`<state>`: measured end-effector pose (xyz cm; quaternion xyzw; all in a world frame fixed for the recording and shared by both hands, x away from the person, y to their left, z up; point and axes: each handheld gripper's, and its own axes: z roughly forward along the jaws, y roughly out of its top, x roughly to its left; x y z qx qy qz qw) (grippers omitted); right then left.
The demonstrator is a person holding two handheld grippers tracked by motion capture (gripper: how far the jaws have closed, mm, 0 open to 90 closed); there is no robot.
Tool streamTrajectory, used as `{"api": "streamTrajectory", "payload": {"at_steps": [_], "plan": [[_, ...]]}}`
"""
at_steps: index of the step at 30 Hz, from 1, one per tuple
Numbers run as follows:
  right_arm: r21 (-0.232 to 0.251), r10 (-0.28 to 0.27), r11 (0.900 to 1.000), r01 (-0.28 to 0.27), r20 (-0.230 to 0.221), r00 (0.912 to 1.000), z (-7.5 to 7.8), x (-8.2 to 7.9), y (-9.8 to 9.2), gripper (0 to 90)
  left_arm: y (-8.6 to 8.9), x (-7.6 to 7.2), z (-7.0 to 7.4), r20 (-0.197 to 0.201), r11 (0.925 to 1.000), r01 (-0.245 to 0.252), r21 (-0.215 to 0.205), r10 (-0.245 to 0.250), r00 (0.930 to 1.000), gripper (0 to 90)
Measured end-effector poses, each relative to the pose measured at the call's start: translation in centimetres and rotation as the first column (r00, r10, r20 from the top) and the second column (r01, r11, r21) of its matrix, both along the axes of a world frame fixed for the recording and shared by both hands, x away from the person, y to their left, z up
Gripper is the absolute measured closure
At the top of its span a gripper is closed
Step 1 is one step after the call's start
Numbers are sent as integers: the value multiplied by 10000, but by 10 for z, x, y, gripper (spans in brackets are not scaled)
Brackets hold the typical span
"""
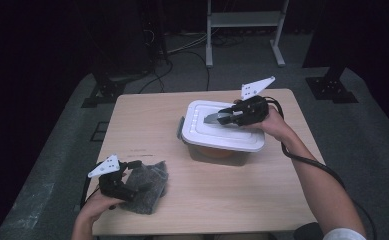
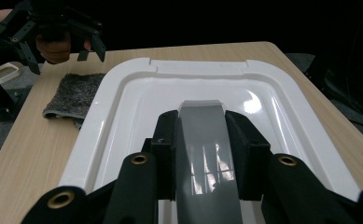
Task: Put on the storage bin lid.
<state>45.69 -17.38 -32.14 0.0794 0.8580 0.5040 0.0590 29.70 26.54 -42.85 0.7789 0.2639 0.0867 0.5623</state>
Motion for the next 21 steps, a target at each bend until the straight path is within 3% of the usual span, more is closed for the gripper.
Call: {"api": "streamTrajectory", "payload": {"at_steps": [21], "plan": [[-336, 136, 9993, -145, -287, 9995, -21, 18, 10, 658, 1, 1, -1, -47, 10000, 4, 22, -4, 10000, 21]]}}
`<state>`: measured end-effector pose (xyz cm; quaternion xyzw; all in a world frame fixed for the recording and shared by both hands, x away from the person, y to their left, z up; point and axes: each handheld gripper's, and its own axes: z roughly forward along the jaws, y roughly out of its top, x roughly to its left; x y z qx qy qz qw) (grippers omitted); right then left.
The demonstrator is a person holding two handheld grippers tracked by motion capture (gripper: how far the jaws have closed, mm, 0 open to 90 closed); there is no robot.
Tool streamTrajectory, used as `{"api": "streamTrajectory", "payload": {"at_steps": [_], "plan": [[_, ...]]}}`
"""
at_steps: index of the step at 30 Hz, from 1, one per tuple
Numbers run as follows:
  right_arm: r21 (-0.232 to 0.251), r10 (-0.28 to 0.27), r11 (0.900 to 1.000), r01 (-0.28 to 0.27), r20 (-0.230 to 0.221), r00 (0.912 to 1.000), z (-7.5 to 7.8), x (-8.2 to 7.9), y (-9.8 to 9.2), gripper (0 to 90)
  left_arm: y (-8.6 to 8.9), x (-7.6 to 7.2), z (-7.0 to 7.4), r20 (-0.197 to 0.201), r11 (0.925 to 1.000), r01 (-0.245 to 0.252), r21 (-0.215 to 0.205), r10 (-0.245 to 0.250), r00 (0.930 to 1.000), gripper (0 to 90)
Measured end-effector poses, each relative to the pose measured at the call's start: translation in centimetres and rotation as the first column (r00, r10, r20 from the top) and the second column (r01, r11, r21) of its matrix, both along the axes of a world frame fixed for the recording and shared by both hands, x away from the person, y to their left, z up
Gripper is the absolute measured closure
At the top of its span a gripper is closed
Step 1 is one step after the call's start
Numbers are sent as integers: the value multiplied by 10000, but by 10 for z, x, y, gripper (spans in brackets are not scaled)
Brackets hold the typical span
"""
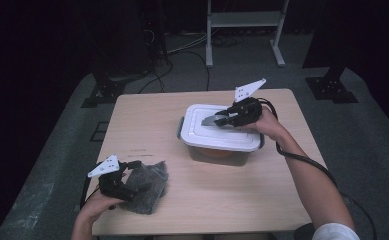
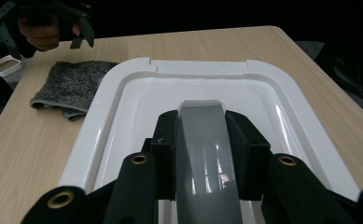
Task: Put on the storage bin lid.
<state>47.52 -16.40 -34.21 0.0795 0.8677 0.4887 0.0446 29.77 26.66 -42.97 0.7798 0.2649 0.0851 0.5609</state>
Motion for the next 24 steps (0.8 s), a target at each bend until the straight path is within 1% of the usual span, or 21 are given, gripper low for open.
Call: {"api": "streamTrajectory", "payload": {"at_steps": [4, 6, 12, 16, 20, 24], "plan": [[9, 8, 10000, -8, -97, 10000, -3, 3, -1, 657, 0, 0, 0, -19, 10000, -4, 6, 4, 10000, 21], [0, 0, 10000, 0, -43, 10000, -3, 4, -1, 657, 0, 0, -1, -26, 10000, 2, -9, -2, 10000, 21], [-118, 28, 9999, -29, -69, 10000, -2, 5, 0, 656, -1, -1, 0, -10, 10000, 14, -11, -14, 10000, 20], [-243, 37, 9997, -40, -109, 9999, -1, 4, 1, 653, -1, -1, 0, -18, 10000, 7, 9, -7, 10000, 20], [-549, 100, 9984, -103, -55, 9999, -1, 1, 4, 649, -2, -1, 0, -18, 10000, 25, -8, -25, 10000, 21], [-540, 87, 9985, -92, -100, 9999, -2, 1, 3, 638, -1, -1, 0, -15, 10000, 36, 13, -36, 10000, 21]]}}
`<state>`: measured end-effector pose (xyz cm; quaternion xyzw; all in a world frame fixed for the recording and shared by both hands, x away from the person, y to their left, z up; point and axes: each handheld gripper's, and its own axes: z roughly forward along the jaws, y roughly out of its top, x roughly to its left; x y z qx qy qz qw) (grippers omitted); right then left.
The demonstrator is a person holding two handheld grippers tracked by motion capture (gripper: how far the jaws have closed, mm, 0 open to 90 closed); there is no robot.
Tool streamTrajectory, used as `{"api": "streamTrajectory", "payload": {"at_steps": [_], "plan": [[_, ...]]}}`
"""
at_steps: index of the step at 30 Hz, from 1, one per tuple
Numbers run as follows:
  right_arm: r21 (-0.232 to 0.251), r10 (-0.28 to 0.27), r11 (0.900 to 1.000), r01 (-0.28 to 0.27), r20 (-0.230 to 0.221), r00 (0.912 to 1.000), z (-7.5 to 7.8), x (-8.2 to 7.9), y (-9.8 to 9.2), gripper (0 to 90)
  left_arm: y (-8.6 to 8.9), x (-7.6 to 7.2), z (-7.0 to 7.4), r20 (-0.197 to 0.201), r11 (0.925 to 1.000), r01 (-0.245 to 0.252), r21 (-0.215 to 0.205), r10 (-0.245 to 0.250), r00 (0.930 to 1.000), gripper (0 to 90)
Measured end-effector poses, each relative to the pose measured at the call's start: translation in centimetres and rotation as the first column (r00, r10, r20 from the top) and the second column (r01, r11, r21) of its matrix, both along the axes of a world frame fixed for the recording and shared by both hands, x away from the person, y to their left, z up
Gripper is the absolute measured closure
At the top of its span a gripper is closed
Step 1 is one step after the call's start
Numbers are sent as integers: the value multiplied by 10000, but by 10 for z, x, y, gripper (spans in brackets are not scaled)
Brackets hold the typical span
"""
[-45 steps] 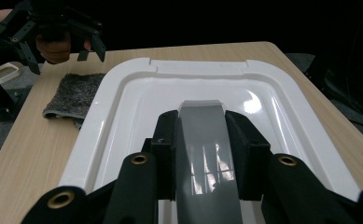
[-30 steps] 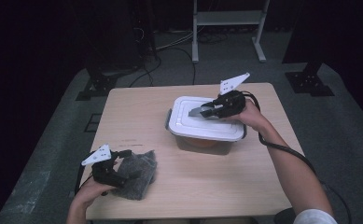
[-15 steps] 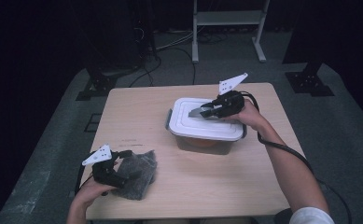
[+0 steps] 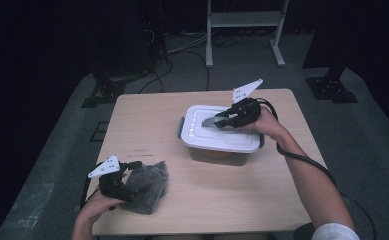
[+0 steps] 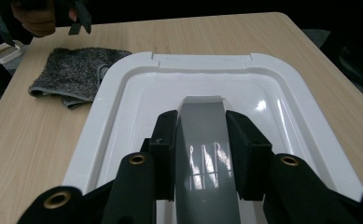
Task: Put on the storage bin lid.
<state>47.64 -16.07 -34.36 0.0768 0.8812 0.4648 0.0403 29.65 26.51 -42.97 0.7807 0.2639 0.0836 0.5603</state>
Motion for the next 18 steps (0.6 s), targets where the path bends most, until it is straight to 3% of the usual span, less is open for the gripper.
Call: {"api": "streamTrajectory", "payload": {"at_steps": [18], "plan": [[369, -339, 9987, 340, -47, 9994, 12, -8, -16, 489, -2, 0, 1, 3, 10000, 39, 3, -39, 10000, 21]]}}
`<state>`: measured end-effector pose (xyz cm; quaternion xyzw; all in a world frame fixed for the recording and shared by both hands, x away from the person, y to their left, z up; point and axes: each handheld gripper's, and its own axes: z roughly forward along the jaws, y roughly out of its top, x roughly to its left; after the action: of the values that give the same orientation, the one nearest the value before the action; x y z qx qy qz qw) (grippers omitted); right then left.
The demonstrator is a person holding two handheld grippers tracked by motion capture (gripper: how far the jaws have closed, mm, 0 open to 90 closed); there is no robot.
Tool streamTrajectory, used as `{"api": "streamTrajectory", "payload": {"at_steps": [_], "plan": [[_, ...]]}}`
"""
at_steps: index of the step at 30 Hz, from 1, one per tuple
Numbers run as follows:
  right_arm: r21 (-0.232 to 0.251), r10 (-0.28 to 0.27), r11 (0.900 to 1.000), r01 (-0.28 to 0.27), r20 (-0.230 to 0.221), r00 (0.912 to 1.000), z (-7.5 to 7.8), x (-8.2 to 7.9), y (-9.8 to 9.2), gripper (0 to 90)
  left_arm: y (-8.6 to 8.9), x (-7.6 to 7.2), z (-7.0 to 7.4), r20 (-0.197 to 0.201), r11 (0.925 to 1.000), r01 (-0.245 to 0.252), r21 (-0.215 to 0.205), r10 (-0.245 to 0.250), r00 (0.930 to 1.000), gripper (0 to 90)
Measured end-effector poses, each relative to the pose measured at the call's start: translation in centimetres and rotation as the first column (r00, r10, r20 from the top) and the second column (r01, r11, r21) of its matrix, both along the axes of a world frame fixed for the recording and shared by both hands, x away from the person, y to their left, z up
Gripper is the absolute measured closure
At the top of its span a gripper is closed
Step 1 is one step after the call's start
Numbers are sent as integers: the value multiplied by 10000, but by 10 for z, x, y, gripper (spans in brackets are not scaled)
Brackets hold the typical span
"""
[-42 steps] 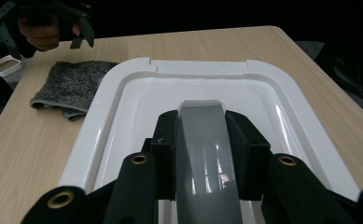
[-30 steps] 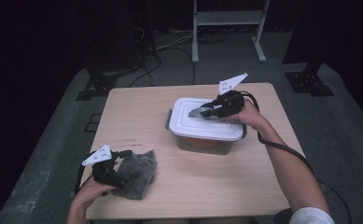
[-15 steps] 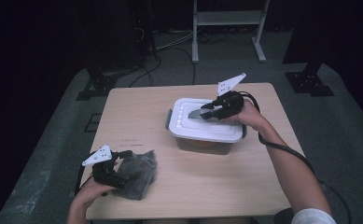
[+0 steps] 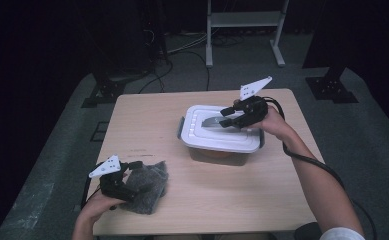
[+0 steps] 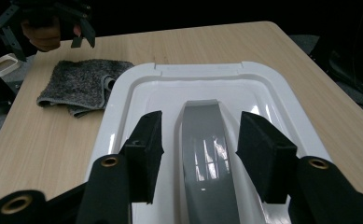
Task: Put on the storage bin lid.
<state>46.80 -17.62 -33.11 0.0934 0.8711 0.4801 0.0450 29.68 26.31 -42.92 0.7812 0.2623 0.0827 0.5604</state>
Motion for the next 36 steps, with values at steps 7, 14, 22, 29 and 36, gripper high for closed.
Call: {"api": "streamTrajectory", "payload": {"at_steps": [7, 14, 22, 29, 36], "plan": [[192, -228, 9996, 228, -10, 9997, 5, -7, -12, 446, -1, 0, 0, -14, 10000, 7, -32, -7, 10000, 21], [330, -526, 9980, 530, -134, 9985, 5, -15, -25, 421, 0, -1, 0, 5, 10000, 37, -57, -37, 10000, 21], [394, -647, 9971, 649, -47, 9979, 8, -27, -35, 406, -1, -2, 1, 47, 10000, 31, -25, -31, 10000, 21], [537, -775, 9955, 776, -29, 9970, 10, -39, -49, 400, -2, -2, 0, 32, 10000, 83, 42, -83, 10000, 21], [573, -969, 9936, 969, -24, 9953, 8, -49, -63, 396, -3, -2, 0, 62, 9999, 97, 45, -97, 9999, 21]]}}
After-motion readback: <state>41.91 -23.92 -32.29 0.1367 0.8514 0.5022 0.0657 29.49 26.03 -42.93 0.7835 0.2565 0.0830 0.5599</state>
